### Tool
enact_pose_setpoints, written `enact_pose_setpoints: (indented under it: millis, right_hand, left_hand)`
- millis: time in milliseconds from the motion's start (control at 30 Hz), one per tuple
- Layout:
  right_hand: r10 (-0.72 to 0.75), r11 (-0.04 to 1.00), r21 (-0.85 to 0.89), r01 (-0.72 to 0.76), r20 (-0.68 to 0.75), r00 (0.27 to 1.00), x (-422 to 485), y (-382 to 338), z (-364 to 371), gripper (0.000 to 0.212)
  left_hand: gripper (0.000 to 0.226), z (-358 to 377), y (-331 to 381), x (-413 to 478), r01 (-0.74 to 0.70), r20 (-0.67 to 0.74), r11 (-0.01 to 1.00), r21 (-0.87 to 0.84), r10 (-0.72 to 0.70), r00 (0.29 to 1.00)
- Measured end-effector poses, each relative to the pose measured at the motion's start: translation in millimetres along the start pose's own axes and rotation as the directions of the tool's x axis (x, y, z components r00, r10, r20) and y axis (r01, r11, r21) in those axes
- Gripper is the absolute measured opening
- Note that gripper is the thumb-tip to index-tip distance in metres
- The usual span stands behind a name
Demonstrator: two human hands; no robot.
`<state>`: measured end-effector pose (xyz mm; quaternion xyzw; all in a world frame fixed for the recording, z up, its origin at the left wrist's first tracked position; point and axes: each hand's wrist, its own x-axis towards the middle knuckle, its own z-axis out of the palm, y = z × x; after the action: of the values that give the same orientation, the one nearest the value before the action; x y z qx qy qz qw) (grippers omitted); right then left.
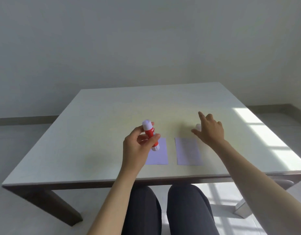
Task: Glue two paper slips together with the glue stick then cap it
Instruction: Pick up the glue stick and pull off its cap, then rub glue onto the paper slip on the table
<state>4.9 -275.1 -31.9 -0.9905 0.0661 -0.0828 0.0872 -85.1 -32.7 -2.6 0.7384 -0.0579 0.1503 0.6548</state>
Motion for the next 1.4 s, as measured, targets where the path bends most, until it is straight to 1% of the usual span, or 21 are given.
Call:
enact_pose_setpoints:
  millis: [33,67,100,133,167,200,233,333,433,467,533,633,700,767,833,967,1033,1100,1167,1300,1400]
  right_hand:
    - [-0.021,0.998,0.051,0.024,-0.067,0.998,-10,-7,-6,0.072]
    - [-0.038,0.976,0.208,0.063,-0.123,0.992,-24,-18,-11,0.071]
    - [-0.057,0.876,0.470,0.106,-0.117,0.992,-42,-31,-16,0.065]
    - [-0.109,0.660,0.743,0.110,-0.050,0.993,-62,-46,-22,0.056]
    - [-0.212,0.409,0.911,0.057,0.034,0.977,-81,-61,-24,0.045]
    - [-0.294,0.226,0.974,-0.006,0.074,0.953,-97,-73,-23,0.036]
    - [-0.309,0.128,0.991,-0.034,0.072,0.948,-109,-81,-21,0.028]
    - [-0.150,-0.070,0.990,-0.119,0.108,0.983,-120,-93,-17,0.015]
    - [-0.171,-0.297,0.881,-0.370,0.332,0.928,-117,-98,-16,0.028]
    - [-0.173,-0.316,0.834,-0.453,0.419,0.892,-115,-100,-17,0.037]
    - [-0.129,-0.247,0.813,-0.528,0.513,0.849,-110,-102,-16,0.052]
    - [-0.142,-0.083,0.881,-0.465,0.452,0.881,-107,-97,-14,0.060]
    - [-0.262,-0.110,0.934,-0.339,0.302,0.917,-108,-89,-15,0.043]
    - [-0.370,-0.214,0.931,-0.296,0.203,0.907,-109,-80,-19,0.026]
    - [-0.390,-0.216,0.900,-0.379,0.276,0.879,-110,-77,-20,0.023]
    - [-0.268,-0.120,0.797,-0.592,0.548,0.792,-109,-83,-16,0.054]
    - [-0.258,-0.112,0.826,-0.553,0.513,0.819,-109,-82,-13,0.048]
    - [-0.319,-0.138,0.888,-0.438,0.379,0.869,-109,-78,-13,0.029]
    - [-0.334,-0.152,0.909,-0.388,0.322,0.886,-111,-75,-14,0.027]
    - [-0.243,-0.084,0.834,-0.545,0.513,0.823,-111,-80,-11,0.052]
    - [-0.246,-0.065,0.863,-0.500,0.472,0.846,-109,-78,-9,0.050]
  left_hand:
    - [0.022,2,-1,1,0.006,-0.042,1.000,-0.028,-0.007,0.999]
    - [0.017,5,-1,1,0.013,-0.084,0.998,-0.055,-0.017,0.996]
    - [0.014,9,-1,1,0.019,-0.122,0.997,-0.080,-0.029,0.992]
    - [0.012,14,0,0,0.025,-0.157,0.994,-0.107,-0.042,0.987]
    - [0.013,20,0,-1,0.031,-0.190,0.990,-0.138,-0.058,0.980]
    - [0.012,25,1,-3,0.037,-0.215,0.984,-0.173,-0.075,0.974]
    - [0.012,31,2,-5,0.040,-0.229,0.975,-0.216,-0.090,0.969]
    - [0.010,38,3,-9,0.050,-0.229,0.938,-0.342,-0.135,0.964]
    - [0.013,37,1,-9,0.055,-0.184,0.932,-0.359,-0.128,0.974]
    - [0.016,36,1,-10,0.058,-0.158,0.940,-0.338,-0.117,0.980]
    - [0.019,36,2,-13,0.058,-0.117,0.952,-0.301,-0.097,0.988]
    - [0.016,35,3,-12,0.045,-0.110,0.956,-0.289,-0.080,0.991]
    - [0.014,33,4,-9,0.041,-0.120,0.951,-0.306,-0.081,0.989]
    - [0.014,30,4,-8,0.045,-0.110,0.950,-0.310,-0.083,0.991]
    - [0.015,28,2,-10,0.060,-0.078,0.950,-0.306,-0.088,0.993]
    - [0.015,28,-2,-16,0.090,-0.002,0.946,-0.312,-0.095,0.995]
    - [0.017,28,-2,-18,0.075,-0.005,0.950,-0.302,-0.080,0.997]
    - [0.019,26,-2,-18,0.070,-0.037,0.951,-0.300,-0.085,0.996]
    - [0.019,24,-1,-19,0.099,-0.049,0.932,-0.348,-0.123,0.991]
    - [0.021,25,-1,-21,0.099,0.010,0.930,-0.355,-0.102,0.995]
    - [0.017,25,-5,-22,0.116,0.016,0.925,-0.361,-0.118,0.993]
